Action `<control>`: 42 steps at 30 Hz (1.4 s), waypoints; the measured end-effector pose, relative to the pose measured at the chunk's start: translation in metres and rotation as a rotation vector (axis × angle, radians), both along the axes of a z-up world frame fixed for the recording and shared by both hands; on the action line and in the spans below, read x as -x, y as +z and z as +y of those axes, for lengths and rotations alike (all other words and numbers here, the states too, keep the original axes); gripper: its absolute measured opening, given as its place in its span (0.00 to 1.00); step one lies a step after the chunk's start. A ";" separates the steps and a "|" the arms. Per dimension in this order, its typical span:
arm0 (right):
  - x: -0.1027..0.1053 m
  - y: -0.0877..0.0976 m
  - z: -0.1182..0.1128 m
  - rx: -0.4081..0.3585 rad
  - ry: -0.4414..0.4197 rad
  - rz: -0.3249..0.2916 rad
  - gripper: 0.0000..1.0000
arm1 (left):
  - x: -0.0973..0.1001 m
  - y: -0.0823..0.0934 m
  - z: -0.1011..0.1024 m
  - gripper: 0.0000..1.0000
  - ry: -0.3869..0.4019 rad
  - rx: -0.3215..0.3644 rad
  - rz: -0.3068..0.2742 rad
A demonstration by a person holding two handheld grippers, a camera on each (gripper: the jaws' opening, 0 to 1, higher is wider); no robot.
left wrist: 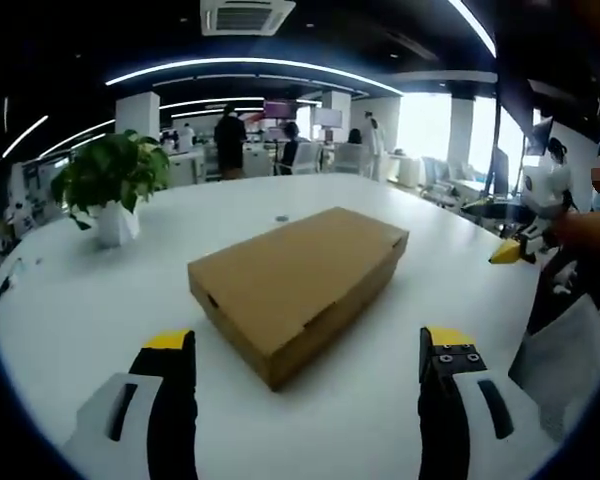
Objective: Operate the shoe box by opening the lid, removing the specified soft item, and placing it in the target area until the item is outside and the box remains undamaged.
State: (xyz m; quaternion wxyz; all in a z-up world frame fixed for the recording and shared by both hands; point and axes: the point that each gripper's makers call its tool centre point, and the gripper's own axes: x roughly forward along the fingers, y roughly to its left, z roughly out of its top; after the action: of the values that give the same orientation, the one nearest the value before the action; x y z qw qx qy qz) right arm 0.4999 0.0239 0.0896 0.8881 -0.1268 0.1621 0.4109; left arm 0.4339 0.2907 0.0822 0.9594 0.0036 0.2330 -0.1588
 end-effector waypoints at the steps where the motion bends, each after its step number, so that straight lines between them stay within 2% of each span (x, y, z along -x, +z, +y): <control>1: -0.001 -0.001 0.002 -0.002 0.007 0.002 0.89 | -0.001 -0.001 -0.001 0.94 0.002 -0.001 -0.001; 14: -0.018 -0.018 0.023 0.000 0.083 0.014 0.80 | -0.011 -0.019 0.001 0.92 0.049 -0.018 0.012; 23: -0.033 -0.023 0.033 0.005 0.127 0.013 0.75 | -0.014 -0.023 0.004 0.92 0.100 -0.036 0.008; 42: -0.060 -0.038 0.063 0.030 0.226 0.046 0.65 | -0.030 -0.035 0.008 0.80 0.144 -0.040 0.027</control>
State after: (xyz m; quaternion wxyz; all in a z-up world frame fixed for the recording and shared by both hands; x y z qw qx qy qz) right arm 0.5603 0.0865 0.0512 0.8300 -0.1482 0.1734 0.5089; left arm 0.4636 0.2986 0.0468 0.9648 0.0040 0.2488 -0.0846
